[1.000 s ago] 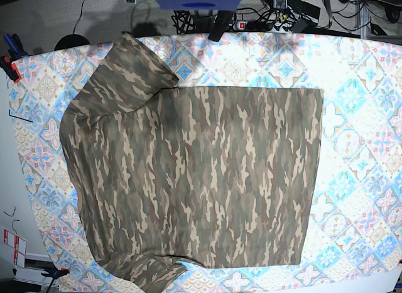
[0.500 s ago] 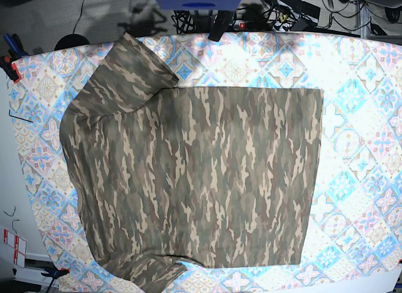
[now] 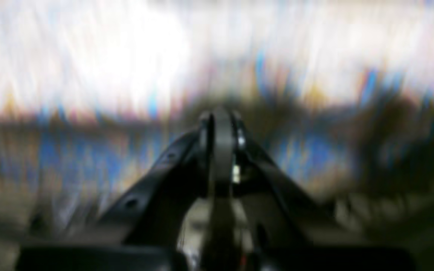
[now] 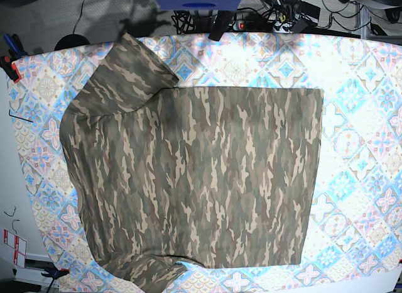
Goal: Fold the T-shirt properly
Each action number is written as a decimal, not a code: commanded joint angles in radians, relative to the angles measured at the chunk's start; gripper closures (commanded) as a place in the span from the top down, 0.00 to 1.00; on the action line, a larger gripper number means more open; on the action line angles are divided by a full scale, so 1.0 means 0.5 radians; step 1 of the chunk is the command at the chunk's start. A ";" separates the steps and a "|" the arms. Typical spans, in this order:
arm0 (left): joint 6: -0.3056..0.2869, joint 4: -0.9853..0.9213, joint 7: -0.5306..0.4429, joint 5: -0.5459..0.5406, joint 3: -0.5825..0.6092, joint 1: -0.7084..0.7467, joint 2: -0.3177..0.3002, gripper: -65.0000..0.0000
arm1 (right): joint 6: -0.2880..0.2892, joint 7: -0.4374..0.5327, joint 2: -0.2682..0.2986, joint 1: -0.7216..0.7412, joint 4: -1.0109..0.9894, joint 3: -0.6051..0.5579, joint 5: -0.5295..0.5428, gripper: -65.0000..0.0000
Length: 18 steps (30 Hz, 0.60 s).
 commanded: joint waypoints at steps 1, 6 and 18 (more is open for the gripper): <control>0.000 0.099 -0.061 -0.008 -0.003 0.076 -0.004 0.00 | -0.006 0.053 0.002 -0.040 0.007 -0.006 0.002 0.00; 0.000 0.403 -0.022 0.001 0.000 0.180 -0.004 0.00 | -0.006 0.053 0.002 -0.166 0.314 -0.012 0.002 0.00; 0.000 1.170 0.678 -0.014 -0.003 0.297 -0.004 0.00 | -0.006 -0.196 0.035 -0.798 1.704 0.001 0.005 0.00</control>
